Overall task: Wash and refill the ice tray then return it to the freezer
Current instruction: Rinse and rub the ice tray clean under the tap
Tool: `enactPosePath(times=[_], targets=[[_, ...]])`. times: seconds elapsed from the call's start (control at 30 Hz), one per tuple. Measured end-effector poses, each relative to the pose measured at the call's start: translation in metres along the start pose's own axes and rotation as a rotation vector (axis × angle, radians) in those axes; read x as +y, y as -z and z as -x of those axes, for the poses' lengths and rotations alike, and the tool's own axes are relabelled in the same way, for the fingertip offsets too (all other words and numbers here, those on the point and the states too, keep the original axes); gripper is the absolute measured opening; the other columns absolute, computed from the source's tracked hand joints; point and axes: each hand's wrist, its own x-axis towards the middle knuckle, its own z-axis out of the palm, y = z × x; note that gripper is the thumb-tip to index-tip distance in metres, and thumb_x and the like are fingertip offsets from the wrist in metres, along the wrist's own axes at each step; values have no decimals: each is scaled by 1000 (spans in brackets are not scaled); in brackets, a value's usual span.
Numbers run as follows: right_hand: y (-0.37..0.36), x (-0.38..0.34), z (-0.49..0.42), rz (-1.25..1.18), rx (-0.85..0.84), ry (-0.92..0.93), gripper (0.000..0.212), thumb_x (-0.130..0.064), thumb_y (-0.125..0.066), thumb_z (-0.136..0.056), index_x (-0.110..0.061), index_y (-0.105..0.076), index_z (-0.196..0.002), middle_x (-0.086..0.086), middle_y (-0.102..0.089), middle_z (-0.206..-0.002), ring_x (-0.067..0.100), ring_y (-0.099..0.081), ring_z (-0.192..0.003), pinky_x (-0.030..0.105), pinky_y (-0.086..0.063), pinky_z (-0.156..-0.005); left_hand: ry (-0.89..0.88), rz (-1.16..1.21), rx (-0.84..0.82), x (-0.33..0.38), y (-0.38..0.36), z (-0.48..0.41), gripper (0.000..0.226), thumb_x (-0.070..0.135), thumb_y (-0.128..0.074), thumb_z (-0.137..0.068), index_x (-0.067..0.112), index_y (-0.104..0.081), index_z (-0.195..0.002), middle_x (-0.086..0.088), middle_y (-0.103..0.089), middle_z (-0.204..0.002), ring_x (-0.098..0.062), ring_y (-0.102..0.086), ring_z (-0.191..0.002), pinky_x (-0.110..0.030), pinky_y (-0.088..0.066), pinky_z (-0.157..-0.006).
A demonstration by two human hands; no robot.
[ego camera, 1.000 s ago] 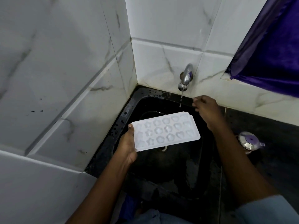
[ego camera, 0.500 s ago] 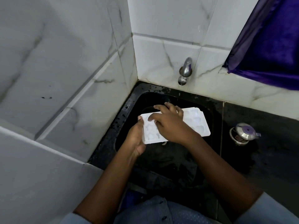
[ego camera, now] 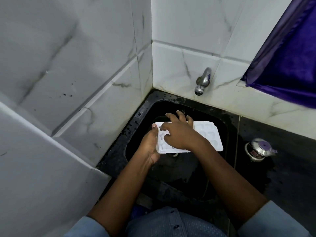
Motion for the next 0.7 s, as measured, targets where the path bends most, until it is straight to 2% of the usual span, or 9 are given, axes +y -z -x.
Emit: enactPosePath(times=[0.03, 0.1, 0.13, 0.2, 0.33, 0.43, 0.47, 0.57, 0.7], targets=[[0, 0, 0, 1, 2, 1, 41, -35, -53, -98, -39, -60, -138, 0, -9, -173, 33, 9, -159, 61, 4, -124, 10, 3, -4, -1, 3, -2, 71, 59, -23, -110, 2, -64, -118, -13, -80, -94, -20, -78, -86, -36, -55, -84], [-2, -1, -1, -1, 10, -2, 41, -37, -53, -98, -40, -59, -139, -1, -6, -174, 33, 10, -159, 62, 3, -124, -23, -25, -3, -2, 6, -3, 66, 52, -28, -113, 0, -57, -142, -20, -72, -128, -30, -70, -121, -39, -54, -96], [-2, -2, -1, 0, 14, -4, 42, -38, -52, -98, -40, -58, -140, -1, -5, -174, 34, 10, -159, 62, 3, -124, -38, -45, -1, -1, 7, -1, 62, 49, -32, -114, 2, -53, -149, -21, -64, -143, -36, -61, -135, -41, -53, -96], [-2, -3, -2, 7, 15, -6, 43, -39, -51, -99, -40, -57, -142, -1, -5, -174, 34, 10, -159, 63, 2, -124, -38, -35, -13, 1, 7, 1, 58, 46, -37, -114, 4, -52, -151, -19, -56, -153, -41, -51, -144, -37, -54, -89], [-2, -2, -3, 12, 14, -5, 41, -40, -52, -99, -41, -59, -139, 0, -6, -174, 34, 9, -159, 63, 2, -124, -39, -26, -65, 0, 5, -7, 63, 52, -23, -114, 4, -61, -130, -11, -65, -129, -26, -66, -119, -31, -57, -80], [-2, -1, -4, 6, 21, -10, 41, -42, -51, -99, -41, -58, -140, -1, -4, -175, 34, 9, -159, 63, -1, -123, -47, 3, -76, 0, 3, -7, 66, 51, -17, -114, 2, -57, -138, -19, -64, -131, -26, -68, -110, -33, -61, -71], [-3, -1, -4, 5, 21, -12, 41, -43, -51, -100, -41, -57, -141, -1, -4, -175, 34, 9, -159, 62, -2, -123, -56, 5, -90, 0, 4, -6, 65, 50, -21, -114, 2, -55, -141, -22, -63, -138, -27, -70, -109, -32, -62, -72], [-4, 0, -3, 5, 11, -11, 42, -46, -49, -101, -41, -55, -142, -1, -6, -175, 34, 8, -159, 62, -3, -123, -51, -18, -79, 0, 9, -9, 61, 48, -33, -114, 2, -51, -151, -19, -60, -148, -38, -62, -133, -39, -56, -94], [-4, -1, -2, -22, 30, -17, 40, -45, -50, -101, -39, -57, -140, -1, -6, -174, 34, 7, -159, 61, -3, -123, -67, 5, -95, -2, 5, -8, 69, 54, -26, -113, 1, -55, -146, -17, -76, -117, -26, -77, -104, -40, -62, -87]])
